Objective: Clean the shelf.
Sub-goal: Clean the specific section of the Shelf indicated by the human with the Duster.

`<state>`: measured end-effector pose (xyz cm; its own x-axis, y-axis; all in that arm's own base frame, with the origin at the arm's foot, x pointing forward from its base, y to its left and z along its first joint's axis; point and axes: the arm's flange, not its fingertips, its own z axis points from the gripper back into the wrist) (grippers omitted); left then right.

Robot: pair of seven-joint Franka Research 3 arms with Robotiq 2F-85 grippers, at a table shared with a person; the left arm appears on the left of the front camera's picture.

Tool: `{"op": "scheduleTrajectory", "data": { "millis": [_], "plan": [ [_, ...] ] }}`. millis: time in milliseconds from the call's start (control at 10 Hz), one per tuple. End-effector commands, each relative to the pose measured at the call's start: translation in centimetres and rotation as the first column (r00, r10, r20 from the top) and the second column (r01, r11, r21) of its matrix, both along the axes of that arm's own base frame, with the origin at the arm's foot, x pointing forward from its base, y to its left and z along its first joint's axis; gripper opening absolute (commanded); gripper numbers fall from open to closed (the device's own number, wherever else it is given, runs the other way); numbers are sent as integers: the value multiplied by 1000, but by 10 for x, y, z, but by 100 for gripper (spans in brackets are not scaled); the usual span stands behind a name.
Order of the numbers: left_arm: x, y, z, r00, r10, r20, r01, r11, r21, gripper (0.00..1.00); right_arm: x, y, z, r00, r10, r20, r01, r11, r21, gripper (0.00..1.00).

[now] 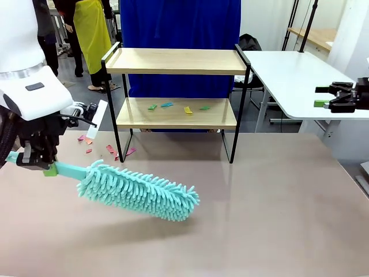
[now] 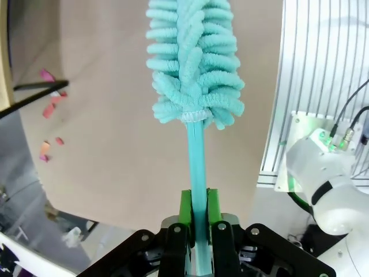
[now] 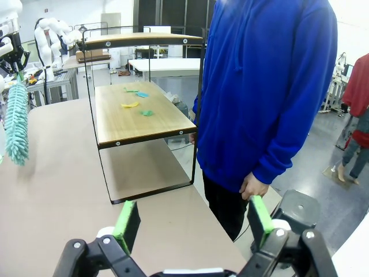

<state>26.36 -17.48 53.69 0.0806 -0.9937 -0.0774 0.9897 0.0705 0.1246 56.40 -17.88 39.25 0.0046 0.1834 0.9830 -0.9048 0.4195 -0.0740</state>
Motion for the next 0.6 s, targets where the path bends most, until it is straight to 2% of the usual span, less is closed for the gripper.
{"op": "scheduleTrajectory", "data": {
  "millis": [0,500],
  "plan": [
    [1,4,-5,1000,21,-21,-21,1000,18,13,1,2,3,1000,3,6,-3,1000,-1,100],
    [1,4,-5,1000,21,-21,-21,1000,18,13,1,2,3,1000,3,6,-3,1000,-1,100]
  ]
}}
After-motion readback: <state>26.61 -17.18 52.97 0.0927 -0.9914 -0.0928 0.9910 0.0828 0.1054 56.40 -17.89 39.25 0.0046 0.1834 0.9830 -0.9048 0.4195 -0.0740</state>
